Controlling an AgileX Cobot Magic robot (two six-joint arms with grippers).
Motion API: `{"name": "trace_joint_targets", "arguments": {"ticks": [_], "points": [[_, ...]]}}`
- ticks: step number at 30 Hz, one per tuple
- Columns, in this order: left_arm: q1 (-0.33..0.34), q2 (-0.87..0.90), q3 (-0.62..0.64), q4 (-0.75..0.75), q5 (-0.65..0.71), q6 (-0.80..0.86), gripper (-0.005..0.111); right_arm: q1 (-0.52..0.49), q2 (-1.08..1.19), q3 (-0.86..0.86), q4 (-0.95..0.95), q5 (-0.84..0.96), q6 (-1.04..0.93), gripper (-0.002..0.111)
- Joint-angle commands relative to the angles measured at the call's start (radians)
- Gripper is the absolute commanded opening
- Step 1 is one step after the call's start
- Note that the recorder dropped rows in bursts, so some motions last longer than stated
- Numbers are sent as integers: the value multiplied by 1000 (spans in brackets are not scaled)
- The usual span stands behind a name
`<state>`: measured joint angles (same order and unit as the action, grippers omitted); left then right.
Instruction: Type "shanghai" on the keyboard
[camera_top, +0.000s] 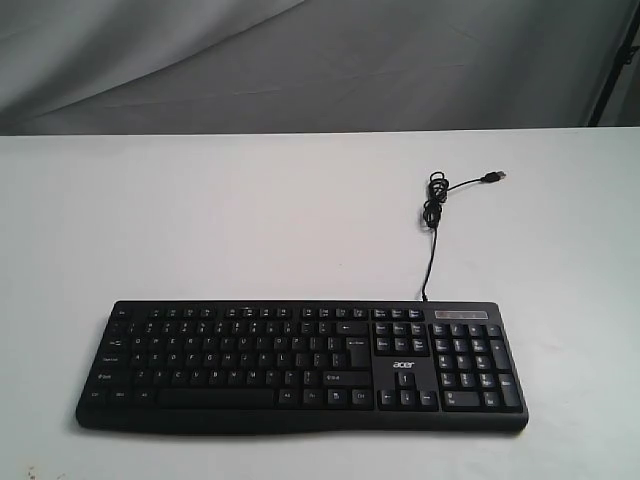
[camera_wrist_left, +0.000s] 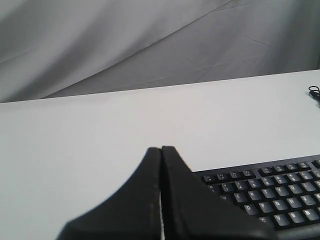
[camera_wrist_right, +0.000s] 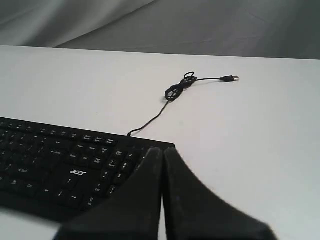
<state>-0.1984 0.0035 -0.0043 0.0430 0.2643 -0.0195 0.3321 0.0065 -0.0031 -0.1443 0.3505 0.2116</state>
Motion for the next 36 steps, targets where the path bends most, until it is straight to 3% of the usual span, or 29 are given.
{"name": "trace_joint_targets", "arguments": {"ticks": [1,10,19,24,27,29,32,36], "points": [[-4,-3,4,1,-5,-3,0,-7,-6,3,78,-7,6,0],[-4,-3,4,1,-5,-3,0,-7,74,-162,136,43,-54,0],[-4,-3,4,1,-5,-3,0,21,506,-374,120,41,-54,0],[-4,-3,4,1,-5,-3,0,218,702,-419,66,-67,-50,0],[-4,-3,4,1,-5,-3,0,495,927,-507,77,-132,5,0],[-4,-3,4,1,-5,-3,0,612,1057,-565,97,-134,7,0],[-4,-3,4,1,-5,-3,0,697,1225,-663,137,-167,7,0],[-4,-3,4,1,-5,-3,0,727,1443,-781,137,-298,-14,0]]}}
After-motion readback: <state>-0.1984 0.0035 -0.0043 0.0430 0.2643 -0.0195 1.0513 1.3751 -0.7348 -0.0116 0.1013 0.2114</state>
